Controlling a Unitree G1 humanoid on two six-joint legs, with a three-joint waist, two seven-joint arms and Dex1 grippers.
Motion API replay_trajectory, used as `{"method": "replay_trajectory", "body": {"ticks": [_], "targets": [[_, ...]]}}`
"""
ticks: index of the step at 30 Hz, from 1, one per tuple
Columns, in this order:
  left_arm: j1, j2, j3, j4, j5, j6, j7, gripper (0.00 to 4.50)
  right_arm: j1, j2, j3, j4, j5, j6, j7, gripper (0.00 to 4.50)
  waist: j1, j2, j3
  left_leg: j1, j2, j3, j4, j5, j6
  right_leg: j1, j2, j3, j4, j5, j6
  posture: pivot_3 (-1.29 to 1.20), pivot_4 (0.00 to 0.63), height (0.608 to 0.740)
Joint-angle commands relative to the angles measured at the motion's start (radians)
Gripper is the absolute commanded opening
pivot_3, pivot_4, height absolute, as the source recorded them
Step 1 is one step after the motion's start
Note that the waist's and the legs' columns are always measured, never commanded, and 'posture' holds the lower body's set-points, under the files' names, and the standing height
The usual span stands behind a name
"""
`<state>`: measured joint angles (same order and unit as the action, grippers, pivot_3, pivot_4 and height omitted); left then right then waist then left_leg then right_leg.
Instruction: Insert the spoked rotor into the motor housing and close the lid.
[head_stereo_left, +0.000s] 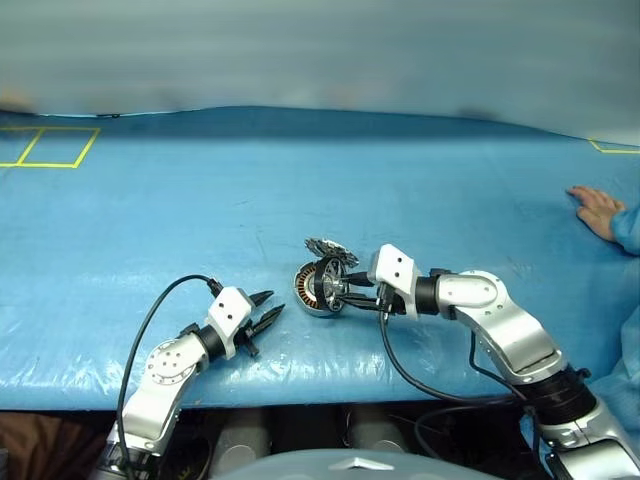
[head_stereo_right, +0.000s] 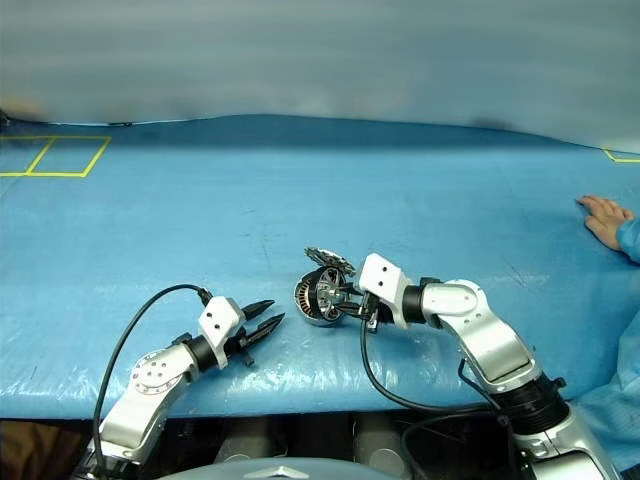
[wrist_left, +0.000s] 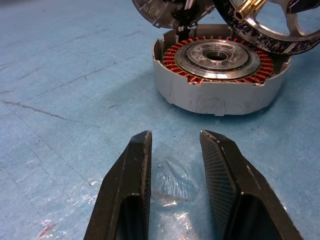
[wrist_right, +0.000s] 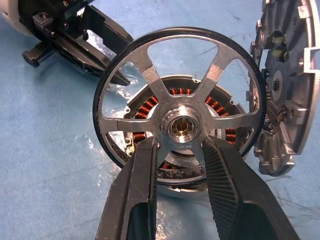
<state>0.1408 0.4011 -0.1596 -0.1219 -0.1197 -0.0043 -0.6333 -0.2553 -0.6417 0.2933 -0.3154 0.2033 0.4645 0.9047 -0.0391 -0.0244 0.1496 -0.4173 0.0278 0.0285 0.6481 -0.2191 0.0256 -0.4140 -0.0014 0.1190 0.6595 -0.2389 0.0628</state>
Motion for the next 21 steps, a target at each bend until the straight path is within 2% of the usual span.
{"method": "replay_trajectory", "body": {"ticks": [1, 21], "targets": [[0.002, -0.006, -0.004, -0.028, 0.003, -0.009, 0.005, 1.62, -0.021, -0.016, 0.003, -0.021, -0.019, -0.015, 0.015, 1.15, 0.001, 0.0, 0.0, 0.0, 0.0, 0.0, 0.0, 0.0, 0.0, 0.0, 0.0, 0.0, 0.0, 0.0, 0.0, 0.0, 0.15, 0.74], [0.028, -0.032, -0.016, -0.028, 0.01, -0.014, 0.03, 1.62, -0.095, -0.071, 0.087, -0.047, -0.174, -0.025, 0.054, 1.15, 0.001, 0.0, 0.0, 0.0, 0.0, 0.0, 0.0, 0.0, 0.0, 0.0, -0.001, 0.0, 0.0, 0.0, 0.0, 0.0, 0.15, 0.74]]}}
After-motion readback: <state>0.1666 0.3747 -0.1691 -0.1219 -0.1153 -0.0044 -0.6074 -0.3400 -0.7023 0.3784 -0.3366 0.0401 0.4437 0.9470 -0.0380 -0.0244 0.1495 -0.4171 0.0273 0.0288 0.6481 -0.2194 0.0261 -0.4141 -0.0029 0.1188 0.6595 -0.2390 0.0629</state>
